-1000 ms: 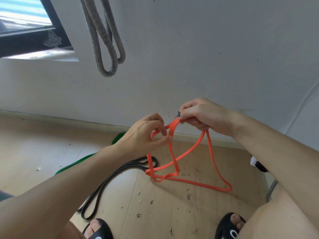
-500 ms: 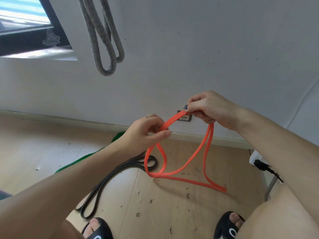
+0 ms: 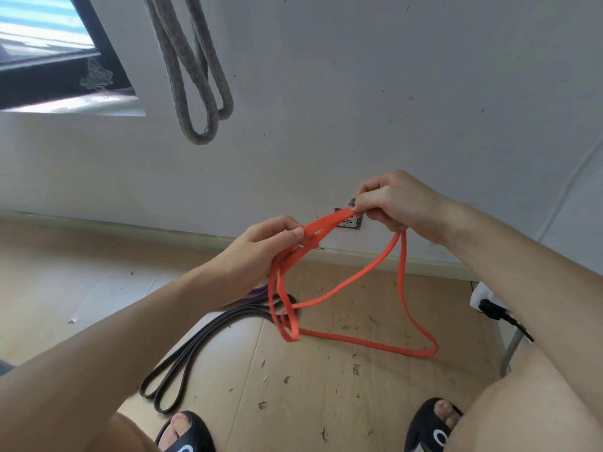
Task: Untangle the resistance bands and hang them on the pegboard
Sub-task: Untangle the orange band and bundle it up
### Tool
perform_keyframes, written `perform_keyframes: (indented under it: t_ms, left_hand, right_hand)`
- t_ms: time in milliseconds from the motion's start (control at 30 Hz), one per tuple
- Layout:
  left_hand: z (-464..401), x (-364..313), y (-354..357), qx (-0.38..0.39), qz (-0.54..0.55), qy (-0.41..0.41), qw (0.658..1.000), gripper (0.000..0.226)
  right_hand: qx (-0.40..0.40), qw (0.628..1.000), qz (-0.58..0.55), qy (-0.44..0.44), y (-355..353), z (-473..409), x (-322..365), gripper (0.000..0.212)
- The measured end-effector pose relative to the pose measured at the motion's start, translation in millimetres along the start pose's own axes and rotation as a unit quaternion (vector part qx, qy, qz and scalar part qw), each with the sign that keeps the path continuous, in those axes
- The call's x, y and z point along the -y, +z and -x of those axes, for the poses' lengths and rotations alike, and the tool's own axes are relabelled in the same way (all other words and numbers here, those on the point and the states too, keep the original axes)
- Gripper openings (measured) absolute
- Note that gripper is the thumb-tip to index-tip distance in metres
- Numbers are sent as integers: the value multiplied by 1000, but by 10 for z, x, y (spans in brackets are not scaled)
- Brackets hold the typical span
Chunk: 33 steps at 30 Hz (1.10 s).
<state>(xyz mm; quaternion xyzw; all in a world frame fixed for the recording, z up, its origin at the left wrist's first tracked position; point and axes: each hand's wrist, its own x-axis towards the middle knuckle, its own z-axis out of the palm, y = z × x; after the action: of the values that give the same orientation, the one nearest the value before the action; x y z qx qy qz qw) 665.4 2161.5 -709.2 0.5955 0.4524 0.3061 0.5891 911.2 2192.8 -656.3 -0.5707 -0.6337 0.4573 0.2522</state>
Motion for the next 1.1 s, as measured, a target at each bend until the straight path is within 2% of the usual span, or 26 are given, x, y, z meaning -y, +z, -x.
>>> perform_keyframes:
  t_ms: [67,200,300,667,767,933,1100]
  left_hand:
    - [6,-26,21,7,-4,-10,1000,31]
    - [-1,-40,22,-10,-58,10,998,26]
    - [7,-57,28,-35,-59,23,997,19]
    - [-53,-69,73,-19,-59,-49,997,32]
    - [-60,-60,88,-27,-91,-18,995,28]
    - [-5,-54,117,-62,-224,66,970,19]
    - [12,-86,79,-66,-203,81,974,13]
  right_hand:
    - [1,1000,0,-2,1,1,8,19]
    - [-3,1000,-4,-3,9,-9,2,18]
    - [-2,1000,-8,-4,12,-20,1,17]
    - [-5,1000,16,-6,66,-58,2,18]
    - [-6,1000,14,-6,79,-76,-9,19]
    - [-11,1000,21,-2,77,-81,-16,17]
    - [-23,1000,13,10,55,-71,-12,18]
